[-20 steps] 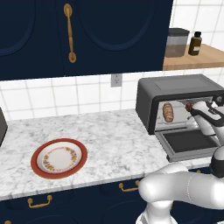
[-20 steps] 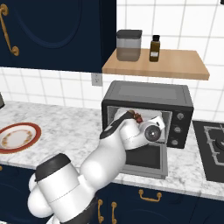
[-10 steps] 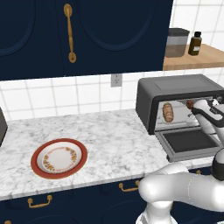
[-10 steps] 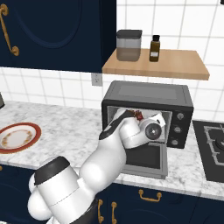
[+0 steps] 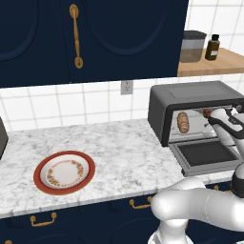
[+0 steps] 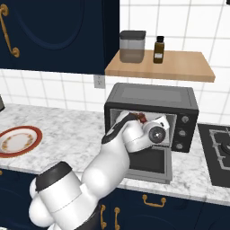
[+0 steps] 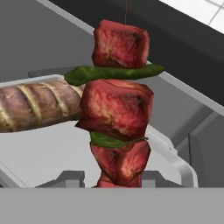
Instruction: Pick up the kebab skewer and baguette bread, and place them inside the toaster oven. Close the toaster oven door and start by setting the timer.
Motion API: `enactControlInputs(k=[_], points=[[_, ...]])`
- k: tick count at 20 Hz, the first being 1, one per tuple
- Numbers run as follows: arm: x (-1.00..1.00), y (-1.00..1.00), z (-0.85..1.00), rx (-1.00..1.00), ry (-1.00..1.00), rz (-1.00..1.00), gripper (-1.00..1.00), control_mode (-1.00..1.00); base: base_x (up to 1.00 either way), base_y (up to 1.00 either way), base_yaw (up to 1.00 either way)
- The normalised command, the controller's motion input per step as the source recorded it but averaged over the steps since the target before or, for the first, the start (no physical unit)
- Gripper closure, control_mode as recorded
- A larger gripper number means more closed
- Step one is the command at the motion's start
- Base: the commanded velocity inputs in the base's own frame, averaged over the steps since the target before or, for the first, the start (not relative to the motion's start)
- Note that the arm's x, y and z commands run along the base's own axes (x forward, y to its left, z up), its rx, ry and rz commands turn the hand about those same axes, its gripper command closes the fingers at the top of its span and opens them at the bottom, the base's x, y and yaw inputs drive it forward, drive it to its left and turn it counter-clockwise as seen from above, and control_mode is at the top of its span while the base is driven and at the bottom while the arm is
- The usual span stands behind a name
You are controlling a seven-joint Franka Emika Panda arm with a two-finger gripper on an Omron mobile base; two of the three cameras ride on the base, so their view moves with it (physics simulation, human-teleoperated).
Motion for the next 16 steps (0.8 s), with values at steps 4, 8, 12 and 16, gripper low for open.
enactControlInputs(k=[4, 8, 12, 16], points=[[0.00, 0.18, 0.00, 0.00, -0.04, 0.04, 1.00, -1.00, 0.00, 0.00, 0.00], [0.00, 0.01, 0.00, -0.10, -0.03, 0.12, 1.00, -1.00, 0.00, 0.00, 0.00], [0.03, 0.00, 0.00, -0.07, -0.01, 0.05, 1.00, -1.00, 0.00, 0.00, 0.00], [0.07, 0.00, 0.00, 0.00, 0.01, 0.00, 1.00, -1.00, 0.00, 0.00, 0.00]])
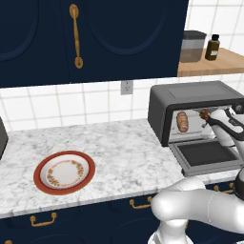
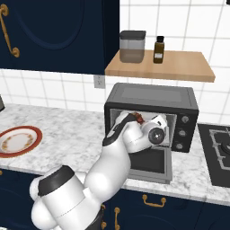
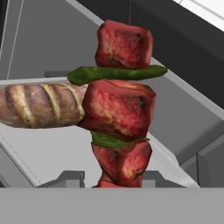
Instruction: Pick up the kebab skewer and baguette bread, and place them inside the toaster oven. Close the toaster oven door and start by setting the timer.
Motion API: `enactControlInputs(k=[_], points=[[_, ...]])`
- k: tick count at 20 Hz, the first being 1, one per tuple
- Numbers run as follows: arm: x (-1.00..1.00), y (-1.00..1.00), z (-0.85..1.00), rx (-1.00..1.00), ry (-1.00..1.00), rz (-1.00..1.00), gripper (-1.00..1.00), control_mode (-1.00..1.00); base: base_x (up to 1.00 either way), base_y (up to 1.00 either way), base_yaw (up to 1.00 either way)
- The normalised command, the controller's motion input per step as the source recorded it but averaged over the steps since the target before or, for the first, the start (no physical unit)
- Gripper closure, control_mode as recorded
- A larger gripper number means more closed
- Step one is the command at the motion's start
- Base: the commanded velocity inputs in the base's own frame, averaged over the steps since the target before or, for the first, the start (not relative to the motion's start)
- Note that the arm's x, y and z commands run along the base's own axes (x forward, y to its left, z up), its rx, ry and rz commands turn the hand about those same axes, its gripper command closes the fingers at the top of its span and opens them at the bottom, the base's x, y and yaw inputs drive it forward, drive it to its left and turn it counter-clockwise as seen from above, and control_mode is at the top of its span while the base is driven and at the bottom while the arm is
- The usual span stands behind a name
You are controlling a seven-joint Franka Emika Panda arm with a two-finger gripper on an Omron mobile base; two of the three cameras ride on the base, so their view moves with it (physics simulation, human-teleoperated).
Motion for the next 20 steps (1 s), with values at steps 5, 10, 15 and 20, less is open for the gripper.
enactControlInputs(k=[5, 10, 15, 20], points=[[0.00, 0.00, 0.00, 0.00, 0.03, 0.00, 1.00, -1.00, 0.00, 0.00, 0.00], [-0.22, -0.03, -0.09, 0.00, 0.06, 0.00, 1.00, -1.00, 0.00, 0.00, 0.00], [-0.14, 0.00, -0.08, 0.00, 0.03, 0.00, 1.00, -1.00, 0.00, 0.00, 0.00], [-0.01, 0.00, -0.01, 0.00, 0.01, 0.00, 1.00, -1.00, 0.00, 0.00, 0.00]])
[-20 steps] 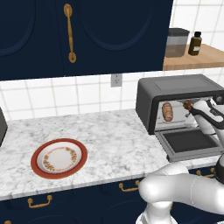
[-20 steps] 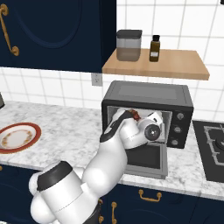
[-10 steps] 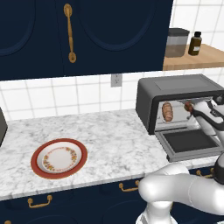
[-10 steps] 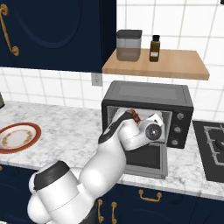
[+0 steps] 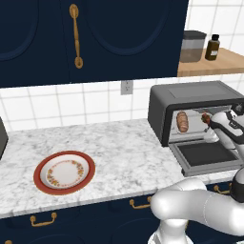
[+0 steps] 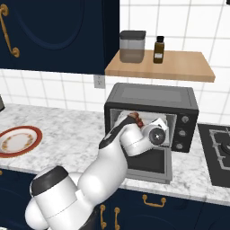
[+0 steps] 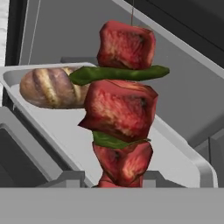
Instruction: Pick up the kebab skewer and baguette bread, and place them inside the toaster oven. Close the toaster oven door and start by setting the timer.
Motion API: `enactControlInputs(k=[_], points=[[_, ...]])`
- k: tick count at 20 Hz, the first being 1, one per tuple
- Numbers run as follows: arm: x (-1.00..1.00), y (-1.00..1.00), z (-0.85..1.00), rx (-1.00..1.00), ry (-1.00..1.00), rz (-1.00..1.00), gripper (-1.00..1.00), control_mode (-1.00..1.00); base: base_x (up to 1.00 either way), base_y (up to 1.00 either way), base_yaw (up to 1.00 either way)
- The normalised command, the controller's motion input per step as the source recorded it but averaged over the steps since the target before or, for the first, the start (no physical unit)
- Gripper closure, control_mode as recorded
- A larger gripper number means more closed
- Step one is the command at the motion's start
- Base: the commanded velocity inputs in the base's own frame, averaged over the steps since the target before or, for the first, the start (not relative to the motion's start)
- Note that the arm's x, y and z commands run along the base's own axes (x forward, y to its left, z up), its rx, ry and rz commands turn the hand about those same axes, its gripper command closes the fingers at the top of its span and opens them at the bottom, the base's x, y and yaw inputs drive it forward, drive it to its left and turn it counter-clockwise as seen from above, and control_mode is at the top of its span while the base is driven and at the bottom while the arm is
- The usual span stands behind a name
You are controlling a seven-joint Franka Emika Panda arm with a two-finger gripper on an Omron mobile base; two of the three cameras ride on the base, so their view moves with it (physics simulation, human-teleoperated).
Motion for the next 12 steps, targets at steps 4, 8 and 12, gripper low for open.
enactControlInputs(k=[4, 8, 12], points=[[0.04, 0.00, 0.10, 0.00, 0.00, 0.00, 1.00, -1.00, 0.00, 0.00, 0.00], [0.01, 0.00, 0.24, 0.00, 0.00, 0.00, 1.00, -1.00, 0.00, 0.00, 0.00], [0.16, 0.00, 0.12, 0.00, 0.00, 0.00, 1.00, -1.00, 0.00, 0.00, 0.00]])
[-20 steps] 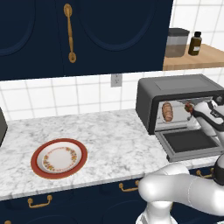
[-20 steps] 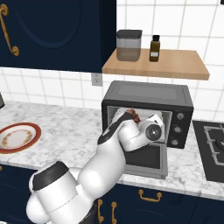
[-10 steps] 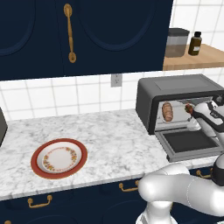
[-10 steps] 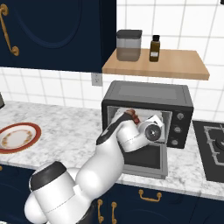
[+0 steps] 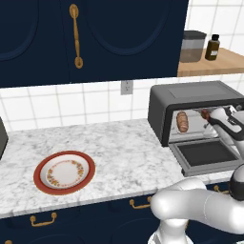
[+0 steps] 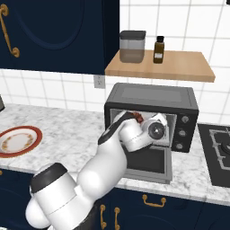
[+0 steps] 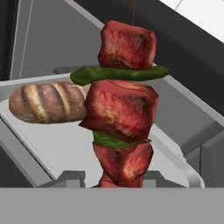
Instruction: Pick up the kebab skewer and baguette bread, and place them inside the toaster oven. Close the toaster oven door and start by setting the timer.
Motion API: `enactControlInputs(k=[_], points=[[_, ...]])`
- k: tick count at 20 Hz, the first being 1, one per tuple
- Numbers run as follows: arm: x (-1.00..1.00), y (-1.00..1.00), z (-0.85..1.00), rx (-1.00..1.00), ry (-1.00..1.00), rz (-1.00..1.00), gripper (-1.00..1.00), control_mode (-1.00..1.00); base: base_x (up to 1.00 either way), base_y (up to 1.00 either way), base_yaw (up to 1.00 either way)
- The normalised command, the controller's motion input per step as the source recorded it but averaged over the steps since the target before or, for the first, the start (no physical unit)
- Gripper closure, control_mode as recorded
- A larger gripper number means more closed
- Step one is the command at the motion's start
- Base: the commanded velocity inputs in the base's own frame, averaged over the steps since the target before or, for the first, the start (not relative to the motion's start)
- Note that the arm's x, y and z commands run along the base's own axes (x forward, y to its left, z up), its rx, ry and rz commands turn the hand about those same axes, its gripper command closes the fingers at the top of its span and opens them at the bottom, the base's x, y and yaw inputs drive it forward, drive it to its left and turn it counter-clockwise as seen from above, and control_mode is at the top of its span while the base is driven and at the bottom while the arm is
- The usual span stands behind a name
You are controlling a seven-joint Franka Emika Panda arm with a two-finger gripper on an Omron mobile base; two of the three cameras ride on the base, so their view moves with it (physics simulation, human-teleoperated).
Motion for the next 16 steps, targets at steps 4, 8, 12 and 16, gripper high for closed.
enactControlInputs(k=[4, 8, 12, 16], points=[[0.03, 0.00, -0.01, 0.04, 0.00, 0.00, 1.00, -1.00, 0.00, 0.00, 0.00], [0.00, 0.00, -0.12, 0.16, 0.00, -0.05, 1.00, -1.00, 0.00, 0.00, 0.00], [0.06, 0.00, -0.02, 0.17, 0.00, -0.07, 1.00, -1.00, 0.00, 0.00, 0.00], [0.12, 0.00, 0.00, 0.14, 0.00, -0.05, 1.00, -1.00, 0.00, 0.00, 0.00]])
